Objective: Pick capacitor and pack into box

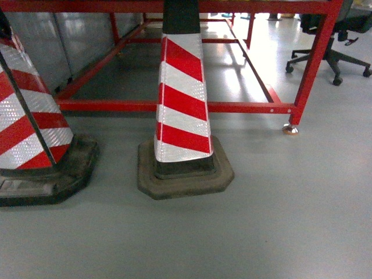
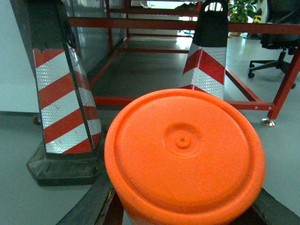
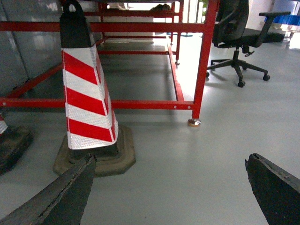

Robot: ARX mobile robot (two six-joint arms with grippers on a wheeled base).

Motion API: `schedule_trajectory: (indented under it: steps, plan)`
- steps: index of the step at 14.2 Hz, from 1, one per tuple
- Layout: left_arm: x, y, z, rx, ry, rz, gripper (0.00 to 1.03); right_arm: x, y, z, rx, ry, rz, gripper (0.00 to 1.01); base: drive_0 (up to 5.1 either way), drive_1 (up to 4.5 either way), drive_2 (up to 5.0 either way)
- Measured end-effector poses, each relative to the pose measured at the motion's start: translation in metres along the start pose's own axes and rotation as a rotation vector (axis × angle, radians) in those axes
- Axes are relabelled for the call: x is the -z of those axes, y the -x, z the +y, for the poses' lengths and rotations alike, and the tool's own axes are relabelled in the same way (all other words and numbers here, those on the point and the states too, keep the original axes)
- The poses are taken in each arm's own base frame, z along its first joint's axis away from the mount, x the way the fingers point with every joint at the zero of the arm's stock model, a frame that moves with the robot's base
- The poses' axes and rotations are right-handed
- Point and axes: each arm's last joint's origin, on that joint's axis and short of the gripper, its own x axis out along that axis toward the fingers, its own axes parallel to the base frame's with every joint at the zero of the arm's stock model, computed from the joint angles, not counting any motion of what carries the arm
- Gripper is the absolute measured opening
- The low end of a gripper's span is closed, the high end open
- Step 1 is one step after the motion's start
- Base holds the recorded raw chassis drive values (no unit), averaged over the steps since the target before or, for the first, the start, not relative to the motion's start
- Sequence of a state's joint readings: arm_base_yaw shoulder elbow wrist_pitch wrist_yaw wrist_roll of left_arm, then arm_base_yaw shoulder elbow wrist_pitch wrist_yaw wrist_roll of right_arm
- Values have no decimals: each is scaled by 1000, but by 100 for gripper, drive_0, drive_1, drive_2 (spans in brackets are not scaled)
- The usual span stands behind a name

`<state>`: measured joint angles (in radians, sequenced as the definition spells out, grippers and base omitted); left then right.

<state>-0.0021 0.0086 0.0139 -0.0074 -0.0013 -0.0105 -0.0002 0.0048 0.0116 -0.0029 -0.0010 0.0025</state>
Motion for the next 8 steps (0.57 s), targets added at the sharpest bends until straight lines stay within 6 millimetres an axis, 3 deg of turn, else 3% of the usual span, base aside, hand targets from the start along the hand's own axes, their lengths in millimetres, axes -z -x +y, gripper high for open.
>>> schedule_trajectory:
  steps: [8]
  plan:
    - [0,0,0,2,0,-1,44,1,0,0,0,0,5,98,2,402,-398]
